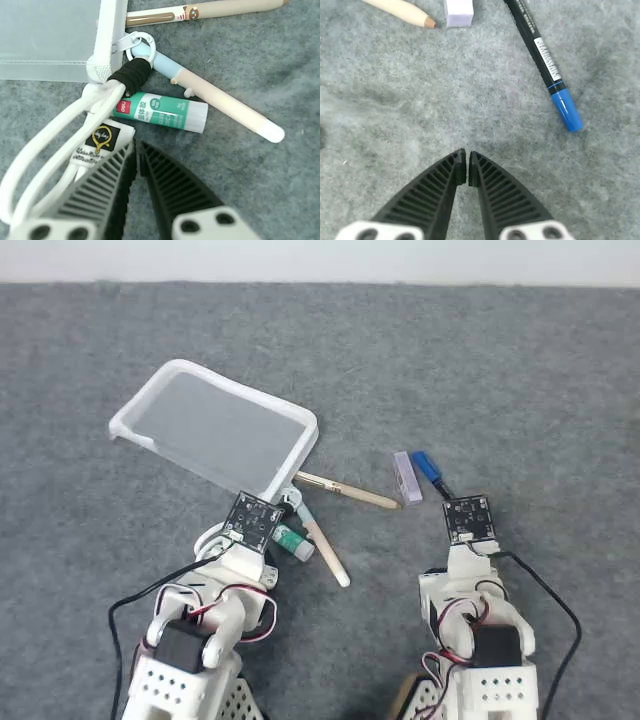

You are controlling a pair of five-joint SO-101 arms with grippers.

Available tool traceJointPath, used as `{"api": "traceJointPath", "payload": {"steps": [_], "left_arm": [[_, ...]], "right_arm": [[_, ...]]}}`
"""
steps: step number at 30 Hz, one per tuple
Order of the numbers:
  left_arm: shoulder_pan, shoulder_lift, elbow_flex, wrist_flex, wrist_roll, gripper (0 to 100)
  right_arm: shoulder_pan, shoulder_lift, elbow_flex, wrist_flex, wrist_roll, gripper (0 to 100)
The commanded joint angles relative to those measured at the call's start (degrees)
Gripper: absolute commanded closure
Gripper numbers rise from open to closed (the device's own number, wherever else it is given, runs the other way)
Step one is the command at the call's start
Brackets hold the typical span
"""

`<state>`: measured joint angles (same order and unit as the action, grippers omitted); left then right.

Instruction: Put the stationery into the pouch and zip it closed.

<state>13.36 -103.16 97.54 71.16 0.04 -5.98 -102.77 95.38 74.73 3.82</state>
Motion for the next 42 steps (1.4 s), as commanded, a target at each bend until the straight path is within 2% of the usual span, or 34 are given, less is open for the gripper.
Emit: {"api": "traceJointPath", "payload": {"steps": [1, 42], "left_arm": [[0.0, 0.0, -0.9, 0.3, -0.4, 99], [-0.4, 0.0, -3.6, 1.7, -0.5, 99]], "right_arm": [[0.0, -1.2, 1.1, 0.4, 1.0, 99.2], [-0.5, -1.2, 1.1, 0.4, 1.1, 99.2]]}}
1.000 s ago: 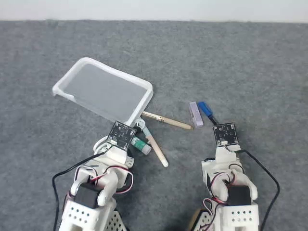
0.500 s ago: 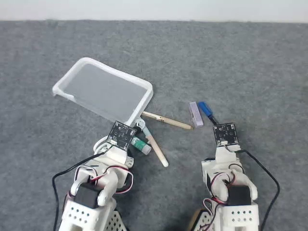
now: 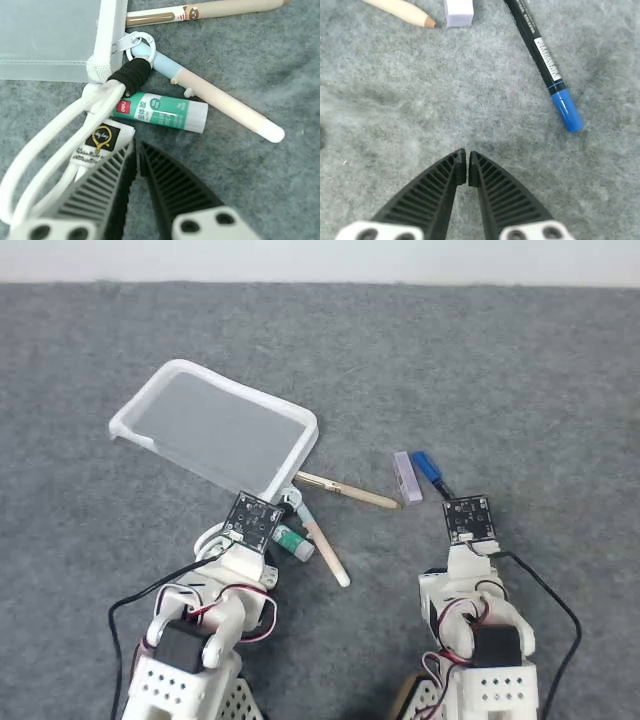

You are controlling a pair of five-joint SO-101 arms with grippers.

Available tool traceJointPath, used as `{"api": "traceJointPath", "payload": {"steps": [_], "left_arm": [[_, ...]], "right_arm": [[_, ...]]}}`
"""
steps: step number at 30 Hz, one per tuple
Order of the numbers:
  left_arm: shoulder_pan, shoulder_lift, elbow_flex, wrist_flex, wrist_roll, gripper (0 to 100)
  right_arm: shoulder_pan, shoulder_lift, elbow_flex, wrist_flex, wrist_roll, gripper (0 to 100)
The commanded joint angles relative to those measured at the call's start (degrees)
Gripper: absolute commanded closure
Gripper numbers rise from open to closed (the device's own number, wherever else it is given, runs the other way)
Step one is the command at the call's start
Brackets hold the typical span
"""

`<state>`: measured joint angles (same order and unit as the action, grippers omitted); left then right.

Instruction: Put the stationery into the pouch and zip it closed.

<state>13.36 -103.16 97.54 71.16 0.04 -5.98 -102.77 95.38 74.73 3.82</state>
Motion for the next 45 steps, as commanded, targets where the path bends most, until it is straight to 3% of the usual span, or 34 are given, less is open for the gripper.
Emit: {"api": "traceJointPath", "payload": {"steps": [1, 4, 9, 13, 16, 26, 33, 38, 45], "left_arm": [[-0.4, 0.0, -4.7, 2.2, -0.6, 99], [-2.4, 0.0, -7.6, 3.1, -0.6, 99], [-14.5, 0.0, -12.1, 3.3, -0.4, 99], [-26.7, 0.0, -12.4, 2.5, -0.4, 99], [-31.5, 0.0, -12.1, -1.1, -0.3, 99], [-32.4, 0.0, -3.6, -13.4, -0.6, 99], [-32.4, 0.0, -2.2, -13.4, -8.1, 99], [-32.4, 0.0, -2.2, -13.4, -8.6, 99], [-32.4, 0.0, -2.3, -13.4, -8.6, 99]], "right_arm": [[0.0, -1.2, 1.0, 0.4, 1.1, 99.2], [0.0, -1.2, -1.3, 0.2, 3.9, 99.2], [0.0, -1.2, -11.3, 0.1, 12.0, 99.2], [-0.4, -1.2, -18.8, 0.1, 6.0, 99.2], [-2.3, -0.5, -23.7, -2.7, 0.8, 99.2], [-21.2, 6.2, -33.1, -9.9, -9.8, 99.3], [-28.5, 34.7, -45.0, -16.4, -16.8, 99.2], [-31.5, 55.6, -53.3, -21.1, -21.1, 98.7], [-35.7, 77.6, -63.8, -23.1, -30.5, 82.4]]}}
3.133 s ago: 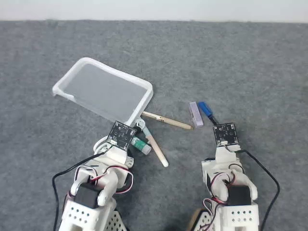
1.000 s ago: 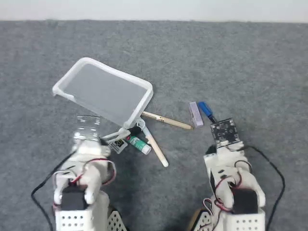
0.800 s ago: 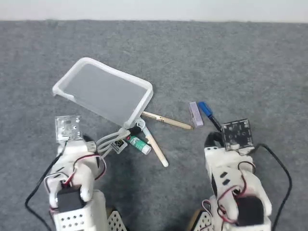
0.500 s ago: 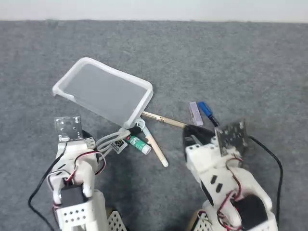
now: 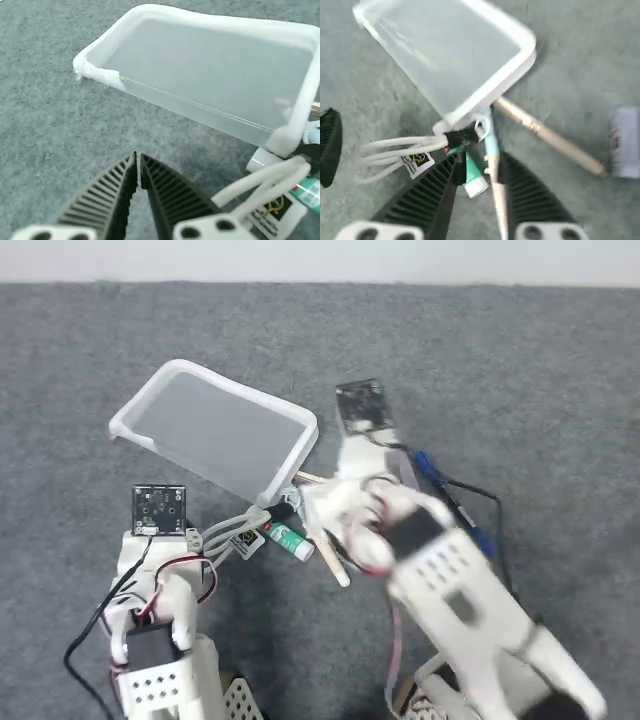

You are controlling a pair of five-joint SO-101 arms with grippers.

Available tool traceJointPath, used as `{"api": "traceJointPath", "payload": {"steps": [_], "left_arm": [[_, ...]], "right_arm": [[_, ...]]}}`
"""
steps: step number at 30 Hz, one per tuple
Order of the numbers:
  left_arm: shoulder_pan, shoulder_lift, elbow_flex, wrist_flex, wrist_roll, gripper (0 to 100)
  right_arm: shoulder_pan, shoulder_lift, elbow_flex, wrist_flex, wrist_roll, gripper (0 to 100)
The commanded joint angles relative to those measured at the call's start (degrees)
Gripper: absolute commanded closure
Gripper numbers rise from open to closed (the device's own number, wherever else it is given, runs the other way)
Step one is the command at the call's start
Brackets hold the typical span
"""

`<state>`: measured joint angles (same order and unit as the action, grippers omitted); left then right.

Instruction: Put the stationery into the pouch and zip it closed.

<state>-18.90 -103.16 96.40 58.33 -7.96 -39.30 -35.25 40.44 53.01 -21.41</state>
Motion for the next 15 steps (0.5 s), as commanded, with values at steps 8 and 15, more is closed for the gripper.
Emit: {"api": "traceJointPath", "payload": {"steps": [8, 15], "left_arm": [[-0.1, 0.0, -1.2, -0.5, -0.7, 99], [-0.1, 0.0, -1.0, -0.6, -0.7, 99]], "right_arm": [[-5.7, 29.5, -23.0, -1.4, -12.0, 81.8], [-6.7, 40.8, -30.2, -1.3, -14.2, 81.8]]}}
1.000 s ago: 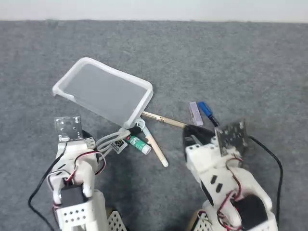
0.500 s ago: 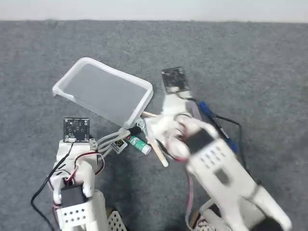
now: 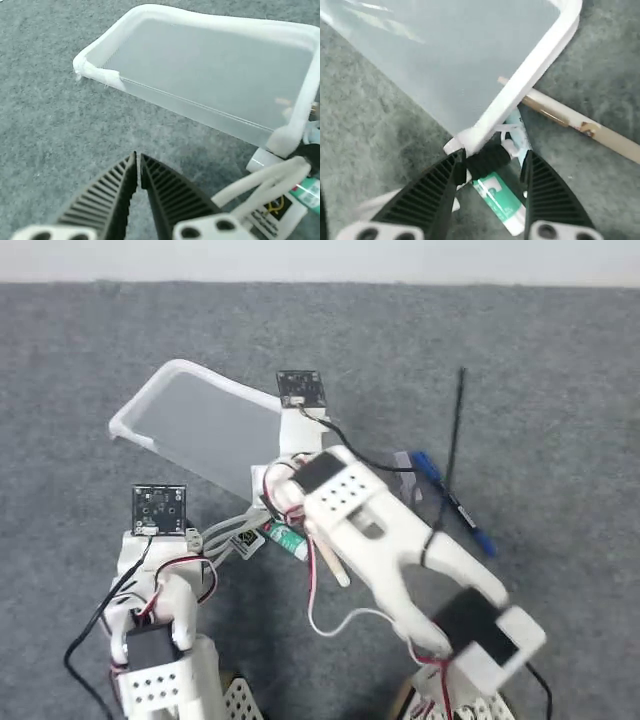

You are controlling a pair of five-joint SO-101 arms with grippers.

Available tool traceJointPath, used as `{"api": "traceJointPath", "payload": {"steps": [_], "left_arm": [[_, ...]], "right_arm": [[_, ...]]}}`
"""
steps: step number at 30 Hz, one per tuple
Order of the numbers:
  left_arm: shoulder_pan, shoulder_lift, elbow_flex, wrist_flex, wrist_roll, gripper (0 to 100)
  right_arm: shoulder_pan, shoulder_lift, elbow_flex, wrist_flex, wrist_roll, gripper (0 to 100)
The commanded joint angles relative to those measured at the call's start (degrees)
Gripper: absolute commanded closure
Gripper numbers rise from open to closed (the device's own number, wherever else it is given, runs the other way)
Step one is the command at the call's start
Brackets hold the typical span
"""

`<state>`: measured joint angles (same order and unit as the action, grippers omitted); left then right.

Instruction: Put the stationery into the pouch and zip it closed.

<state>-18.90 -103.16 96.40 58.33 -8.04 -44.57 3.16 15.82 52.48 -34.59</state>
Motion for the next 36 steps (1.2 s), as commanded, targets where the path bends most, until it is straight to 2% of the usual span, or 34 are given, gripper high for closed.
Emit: {"api": "traceJointPath", "payload": {"steps": [1, 7, 15, 17, 20, 22, 25, 36], "left_arm": [[-0.1, 0.0, -1.0, -0.6, -0.6, 99], [-0.1, 0.0, -0.9, -0.6, -0.6, 99], [-0.1, 0.0, -0.8, -0.6, -0.6, 99], [-0.1, 0.0, -0.8, -0.6, -0.6, 99], [-0.1, 0.0, -0.8, -0.6, -0.6, 99], [-0.1, 0.0, -0.8, -0.6, -0.6, 99], [-0.1, 0.0, -0.7, -0.6, -0.6, 99], [-0.1, 0.0, -1.0, -0.3, -0.6, 99]], "right_arm": [[-1.8, 3.6, -6.0, -0.7, -1.0, 81.8], [-4.7, 8.7, -6.1, -1.1, -1.0, 81.8], [-3.2, 16.3, -10.3, -1.5, -1.0, 82.5], [-2.8, 17.4, -10.3, -1.5, -0.8, 87.3], [-2.0, 17.3, -10.4, -1.5, -0.3, 99.8], [-1.6, 16.2, -10.1, -0.7, 1.3, 97.2], [-1.5, 13.8, -10.3, 2.8, 2.7, 99.6], [2.8, 4.1, -9.9, 12.1, 22.1, 99.3]]}}
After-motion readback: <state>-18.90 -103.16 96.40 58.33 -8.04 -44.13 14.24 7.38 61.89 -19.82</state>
